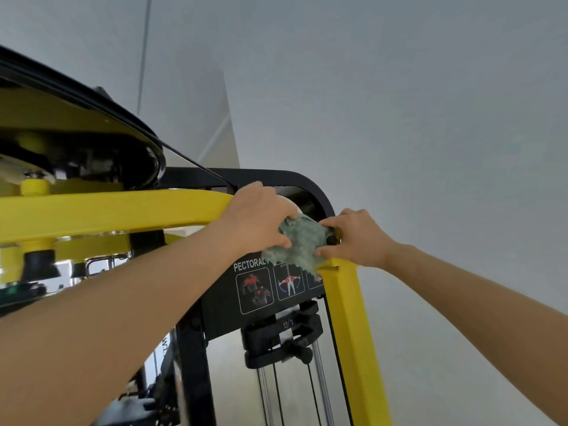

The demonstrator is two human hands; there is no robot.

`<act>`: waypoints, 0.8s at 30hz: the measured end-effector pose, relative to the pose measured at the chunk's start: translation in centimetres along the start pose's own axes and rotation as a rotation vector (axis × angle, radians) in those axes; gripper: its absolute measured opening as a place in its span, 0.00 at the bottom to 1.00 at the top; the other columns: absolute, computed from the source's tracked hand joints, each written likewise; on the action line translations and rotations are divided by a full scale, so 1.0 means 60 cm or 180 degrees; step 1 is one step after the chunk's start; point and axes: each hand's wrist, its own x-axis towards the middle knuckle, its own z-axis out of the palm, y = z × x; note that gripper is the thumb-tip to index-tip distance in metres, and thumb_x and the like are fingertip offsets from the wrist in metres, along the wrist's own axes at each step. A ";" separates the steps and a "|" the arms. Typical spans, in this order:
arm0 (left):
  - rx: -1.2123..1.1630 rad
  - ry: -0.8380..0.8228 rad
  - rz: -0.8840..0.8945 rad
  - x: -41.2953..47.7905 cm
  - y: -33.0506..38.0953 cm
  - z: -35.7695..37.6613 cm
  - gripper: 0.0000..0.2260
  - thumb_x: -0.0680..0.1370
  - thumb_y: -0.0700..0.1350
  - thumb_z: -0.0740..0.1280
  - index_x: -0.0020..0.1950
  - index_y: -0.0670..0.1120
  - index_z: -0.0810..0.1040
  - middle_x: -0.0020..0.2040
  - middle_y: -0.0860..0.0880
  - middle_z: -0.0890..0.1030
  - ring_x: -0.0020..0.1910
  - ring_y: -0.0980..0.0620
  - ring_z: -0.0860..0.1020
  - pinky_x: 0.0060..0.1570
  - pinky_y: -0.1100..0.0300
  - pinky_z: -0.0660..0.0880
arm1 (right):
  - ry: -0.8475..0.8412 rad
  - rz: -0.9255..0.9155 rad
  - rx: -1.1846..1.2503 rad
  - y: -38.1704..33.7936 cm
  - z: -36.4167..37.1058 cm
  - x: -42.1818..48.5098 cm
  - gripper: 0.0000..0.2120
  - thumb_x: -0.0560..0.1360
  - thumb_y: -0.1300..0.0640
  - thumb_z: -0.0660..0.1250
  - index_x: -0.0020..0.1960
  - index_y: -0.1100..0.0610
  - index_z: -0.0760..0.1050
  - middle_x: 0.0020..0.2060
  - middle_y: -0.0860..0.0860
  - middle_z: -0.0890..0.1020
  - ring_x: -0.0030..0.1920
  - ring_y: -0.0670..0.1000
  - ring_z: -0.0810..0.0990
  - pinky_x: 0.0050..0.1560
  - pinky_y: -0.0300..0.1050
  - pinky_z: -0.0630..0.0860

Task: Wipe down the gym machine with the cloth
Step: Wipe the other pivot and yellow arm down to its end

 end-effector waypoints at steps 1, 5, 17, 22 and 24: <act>0.0019 -0.0035 0.0031 0.003 0.000 -0.002 0.24 0.74 0.66 0.70 0.67 0.58 0.77 0.56 0.53 0.80 0.51 0.50 0.73 0.49 0.57 0.61 | -0.0058 0.0027 0.0116 0.002 -0.005 0.002 0.20 0.69 0.37 0.74 0.56 0.46 0.82 0.34 0.45 0.80 0.38 0.48 0.76 0.42 0.44 0.68; 0.0116 -0.0095 0.0096 0.003 -0.009 0.002 0.27 0.73 0.68 0.68 0.70 0.59 0.76 0.55 0.52 0.82 0.55 0.50 0.77 0.55 0.55 0.68 | -0.0498 0.0096 0.0480 0.007 -0.023 0.011 0.19 0.70 0.46 0.78 0.59 0.48 0.82 0.37 0.42 0.81 0.35 0.39 0.76 0.38 0.33 0.69; 0.0220 0.0122 -0.0495 -0.070 -0.099 -0.021 0.29 0.73 0.73 0.62 0.68 0.58 0.76 0.58 0.55 0.82 0.59 0.51 0.76 0.59 0.52 0.69 | -0.0757 -0.0144 0.1682 -0.105 -0.021 0.065 0.25 0.71 0.54 0.78 0.66 0.45 0.77 0.53 0.42 0.84 0.53 0.41 0.82 0.54 0.36 0.77; 0.0344 0.0426 -0.0695 -0.117 -0.133 -0.030 0.31 0.74 0.73 0.60 0.68 0.56 0.75 0.59 0.55 0.81 0.61 0.51 0.76 0.58 0.53 0.70 | -0.0542 -0.0368 0.1823 -0.166 -0.024 0.094 0.23 0.72 0.54 0.78 0.65 0.47 0.78 0.54 0.44 0.84 0.54 0.43 0.83 0.56 0.40 0.79; 0.0396 0.0636 -0.0750 -0.141 -0.144 -0.026 0.30 0.74 0.72 0.61 0.67 0.55 0.77 0.57 0.54 0.82 0.58 0.50 0.78 0.54 0.54 0.71 | -0.0546 -0.0366 0.1740 -0.186 -0.025 0.108 0.23 0.69 0.46 0.78 0.62 0.42 0.77 0.54 0.42 0.84 0.55 0.43 0.83 0.61 0.48 0.79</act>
